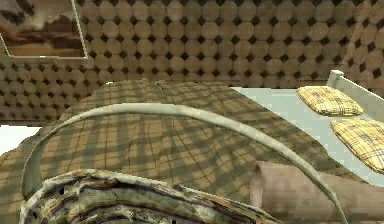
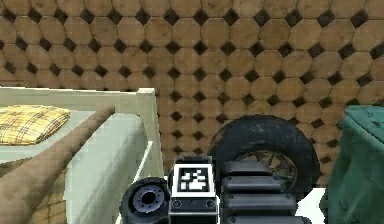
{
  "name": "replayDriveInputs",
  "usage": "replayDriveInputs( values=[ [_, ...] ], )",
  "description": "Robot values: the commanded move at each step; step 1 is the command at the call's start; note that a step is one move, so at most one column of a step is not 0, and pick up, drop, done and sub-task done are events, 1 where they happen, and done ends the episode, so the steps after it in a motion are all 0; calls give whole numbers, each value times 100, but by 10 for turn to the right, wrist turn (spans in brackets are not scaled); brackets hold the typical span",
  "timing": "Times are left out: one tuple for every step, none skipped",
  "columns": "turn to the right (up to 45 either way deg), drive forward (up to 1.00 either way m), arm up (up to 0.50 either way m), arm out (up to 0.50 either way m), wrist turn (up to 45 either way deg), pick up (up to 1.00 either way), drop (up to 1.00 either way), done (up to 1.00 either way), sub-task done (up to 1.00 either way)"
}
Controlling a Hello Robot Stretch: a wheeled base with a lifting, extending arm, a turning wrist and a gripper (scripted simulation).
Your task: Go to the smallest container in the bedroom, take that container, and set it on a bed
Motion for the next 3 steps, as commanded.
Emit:
replayDriveInputs(
  values=[
    [180,0,0,0,0,0,0,0,0],
    [-210,0,0,0,0,0,0,0,0],
    [210,0,0,0,0,0,0,0,0]
  ],
)
